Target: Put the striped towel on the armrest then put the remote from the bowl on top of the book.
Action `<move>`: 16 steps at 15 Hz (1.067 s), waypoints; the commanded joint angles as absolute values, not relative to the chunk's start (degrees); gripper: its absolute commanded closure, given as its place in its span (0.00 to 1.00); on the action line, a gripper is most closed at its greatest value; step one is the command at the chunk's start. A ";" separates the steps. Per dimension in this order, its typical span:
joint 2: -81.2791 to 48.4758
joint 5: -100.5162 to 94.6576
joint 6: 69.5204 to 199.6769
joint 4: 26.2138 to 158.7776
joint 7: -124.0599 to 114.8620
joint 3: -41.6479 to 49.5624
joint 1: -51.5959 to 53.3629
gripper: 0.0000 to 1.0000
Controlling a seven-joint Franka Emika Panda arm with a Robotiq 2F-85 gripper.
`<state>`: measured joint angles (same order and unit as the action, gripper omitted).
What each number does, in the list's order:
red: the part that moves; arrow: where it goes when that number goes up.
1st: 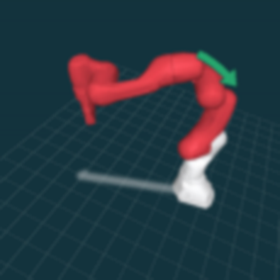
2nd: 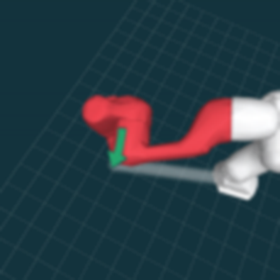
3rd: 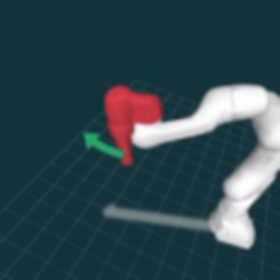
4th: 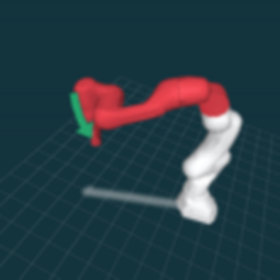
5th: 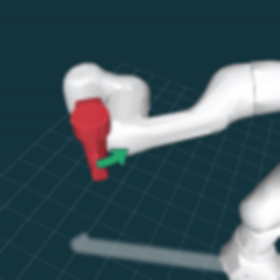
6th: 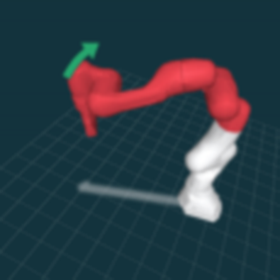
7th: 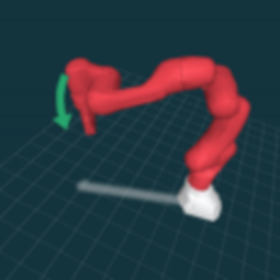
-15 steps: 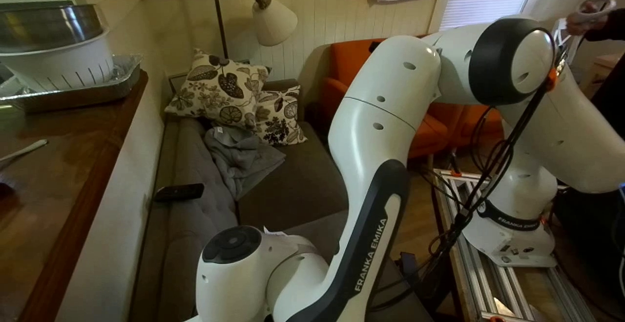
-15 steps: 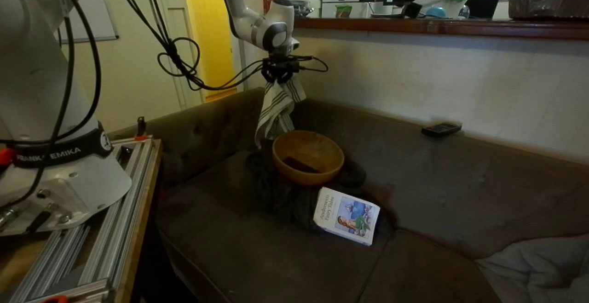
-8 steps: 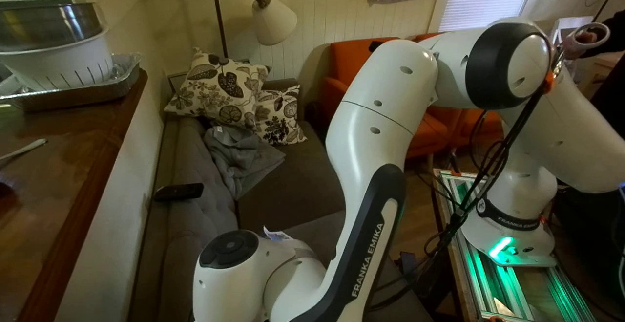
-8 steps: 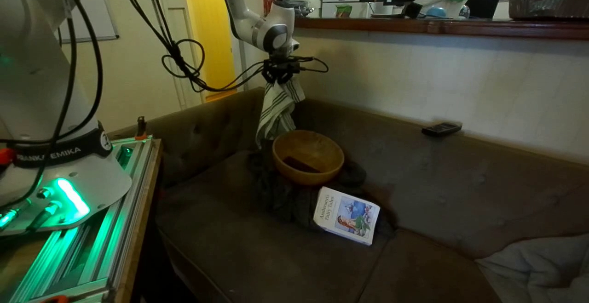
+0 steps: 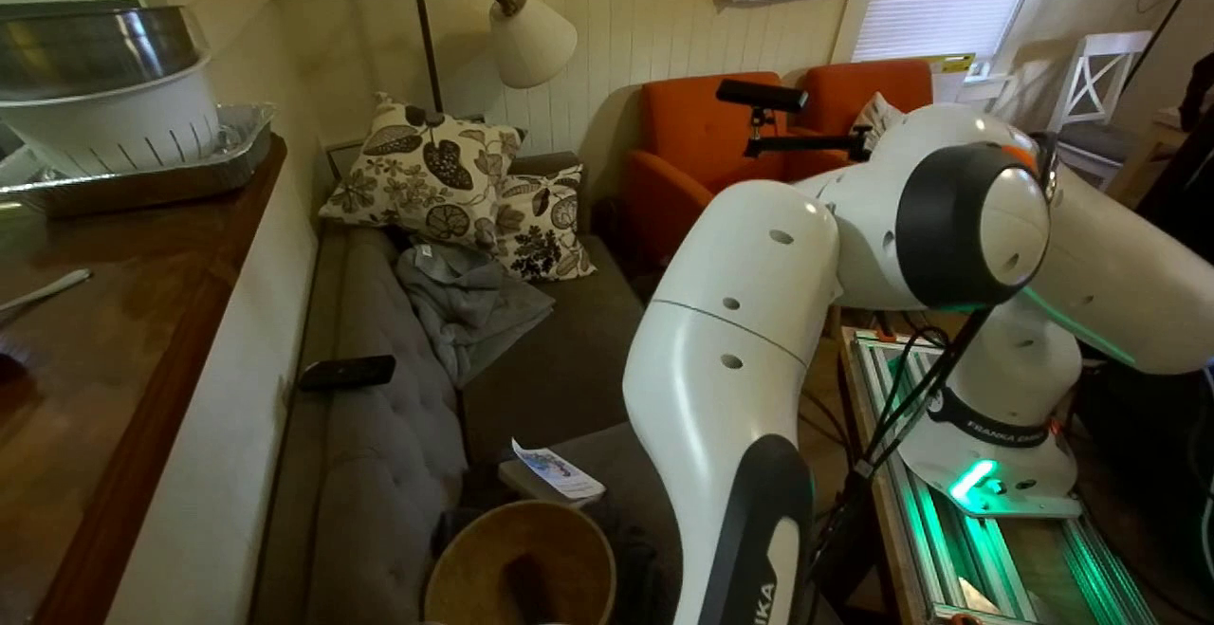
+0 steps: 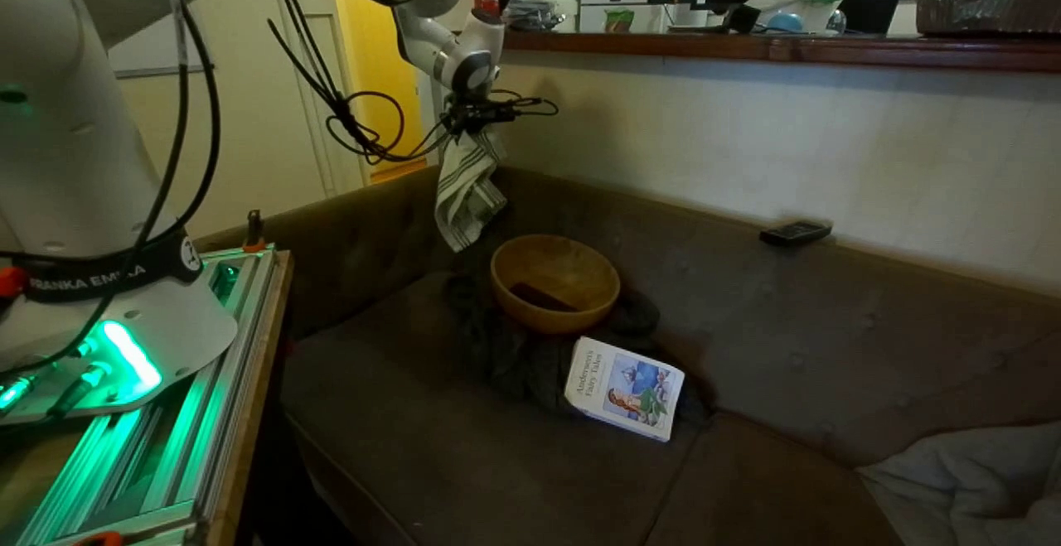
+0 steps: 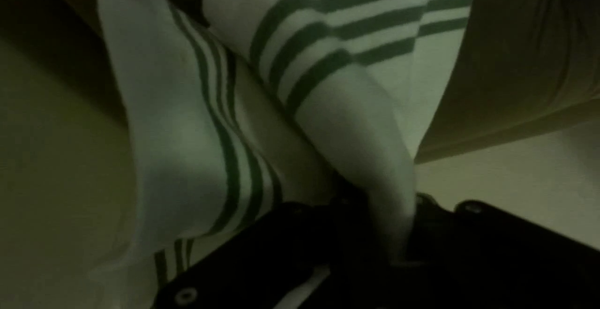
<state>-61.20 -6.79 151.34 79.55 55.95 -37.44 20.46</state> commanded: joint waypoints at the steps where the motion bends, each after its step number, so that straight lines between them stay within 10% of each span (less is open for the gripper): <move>1: -70.75 -6.45 144.47 65.81 64.93 -42.97 24.65 0.96; 12: -86.33 -4.98 119.42 38.40 88.38 -53.76 35.51 0.96; 14: -86.04 -5.82 115.01 35.99 85.65 -52.39 36.97 0.59; 16: -83.06 -2.25 111.66 36.30 83.91 -46.67 38.00 0.46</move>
